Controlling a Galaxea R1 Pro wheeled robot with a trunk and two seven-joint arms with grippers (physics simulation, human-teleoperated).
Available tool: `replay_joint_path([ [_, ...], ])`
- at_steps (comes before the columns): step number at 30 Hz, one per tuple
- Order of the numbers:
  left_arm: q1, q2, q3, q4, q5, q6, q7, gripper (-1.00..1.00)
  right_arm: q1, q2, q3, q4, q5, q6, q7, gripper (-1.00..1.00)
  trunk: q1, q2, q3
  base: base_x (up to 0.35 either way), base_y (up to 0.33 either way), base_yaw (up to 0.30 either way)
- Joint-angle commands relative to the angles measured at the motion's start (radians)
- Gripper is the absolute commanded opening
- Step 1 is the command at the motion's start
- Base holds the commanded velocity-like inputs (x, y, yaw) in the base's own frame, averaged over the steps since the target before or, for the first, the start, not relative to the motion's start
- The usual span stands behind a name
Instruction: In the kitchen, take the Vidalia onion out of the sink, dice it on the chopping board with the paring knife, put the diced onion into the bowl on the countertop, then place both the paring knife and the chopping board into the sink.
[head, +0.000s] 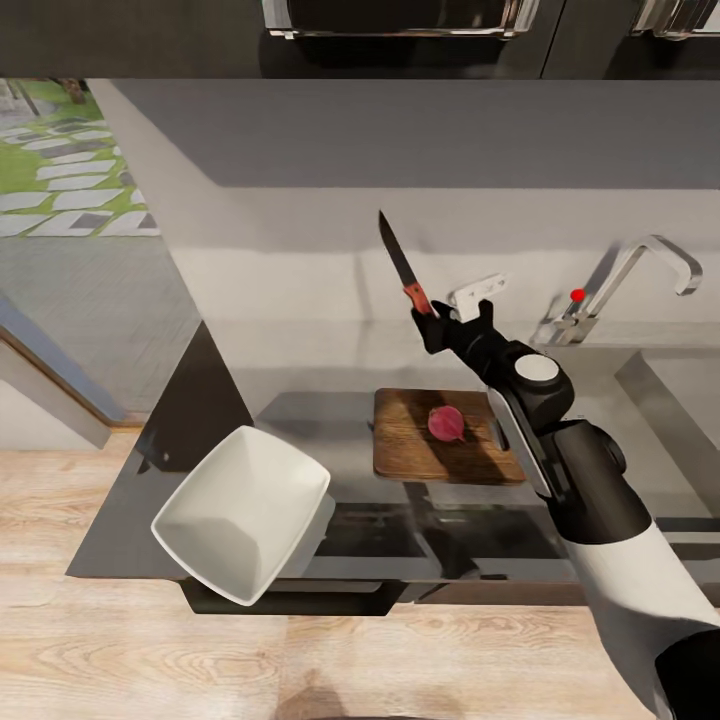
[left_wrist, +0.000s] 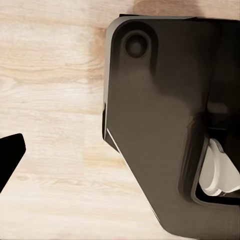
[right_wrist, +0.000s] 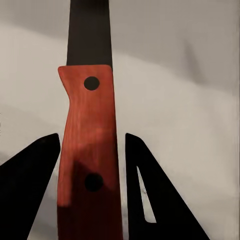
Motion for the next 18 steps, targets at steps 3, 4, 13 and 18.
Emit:
replay_joint_path([
  [3, 0.000, 0.000, 0.001, 0.003, 0.005, -0.001, -0.002, 1.00, 0.045, -0.017, 0.001, -0.001, -0.008, -0.060, -0.004, -1.00, 0.001, -0.002, -0.001, 0.000, 0.000, 0.000],
  [4, 0.000, 0.000, 0.002, 0.007, 0.005, -0.001, -0.002, 1.00, 0.067, -0.023, 0.001, -0.001, -0.008, -0.096, -0.005, -1.00, 0.001, -0.002, -0.001, 0.000, 0.000, 0.000],
  [13, 0.000, 0.000, 0.002, 0.019, 0.006, -0.001, -0.002, 1.00, 0.103, -0.025, -0.064, -0.001, -0.005, -0.096, -0.005, -1.00, 0.001, -0.002, -0.001, 0.000, 0.000, 0.000],
  [18, 0.000, -0.001, 0.002, 0.019, 0.006, -0.001, -0.002, 1.00, 0.096, -0.015, -0.237, -0.001, -0.001, 0.055, -0.043, -1.00, 0.001, -0.002, -0.001, 0.000, 0.000, 0.000],
])
